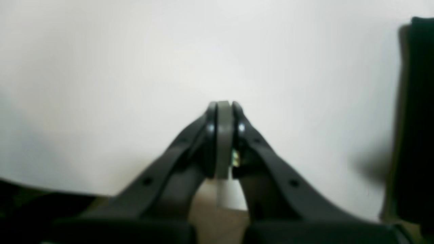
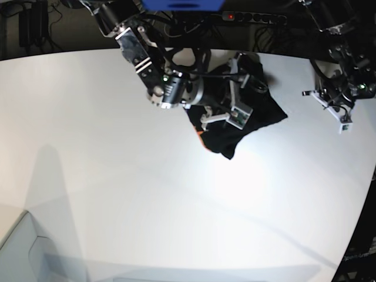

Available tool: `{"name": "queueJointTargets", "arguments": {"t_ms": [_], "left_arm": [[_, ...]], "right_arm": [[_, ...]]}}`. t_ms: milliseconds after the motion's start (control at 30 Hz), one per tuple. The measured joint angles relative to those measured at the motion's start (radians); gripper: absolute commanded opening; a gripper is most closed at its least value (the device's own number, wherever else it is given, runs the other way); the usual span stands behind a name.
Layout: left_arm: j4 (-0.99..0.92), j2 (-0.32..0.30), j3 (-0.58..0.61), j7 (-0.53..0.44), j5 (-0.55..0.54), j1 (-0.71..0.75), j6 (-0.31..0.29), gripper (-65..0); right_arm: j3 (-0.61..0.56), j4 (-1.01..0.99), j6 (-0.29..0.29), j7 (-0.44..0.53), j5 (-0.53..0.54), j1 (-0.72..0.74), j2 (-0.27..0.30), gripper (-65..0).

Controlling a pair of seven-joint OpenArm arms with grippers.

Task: Layout the t-shirt on the table in an organized manner, then fold the t-shirt properly
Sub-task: 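Grasp the bundle edge with the left gripper while the right gripper holds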

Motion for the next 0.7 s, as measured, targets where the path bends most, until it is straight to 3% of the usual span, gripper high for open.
{"name": "queueJointTargets", "arguments": {"t_ms": [267,400,500,700], "left_arm": [[0.063,-0.002,-0.118,-0.002,0.003,0.000,0.000,-64.6],[0.054,-0.037,-0.149,-0.005,-0.009,-0.003,0.000,-64.6],[0.052,-0.039,-0.177,-0.003,-0.008,0.000,0.000,-64.5],[0.076,-0.034,-0.176,-0.010,-0.032,0.027,-0.002,-64.4]], "right_arm": [[0.005,0.003,0.000,0.001,-0.001,0.000,-0.002,-27.6],[0.009,0.056,0.000,0.003,-0.002,-0.025,-0.002,-27.5],[0.008,0.116,0.000,0.042,0.002,-0.040,0.005,-27.5],[0.196,0.135,0.000,0.083,0.001,-0.090,0.021,-27.4]]}}
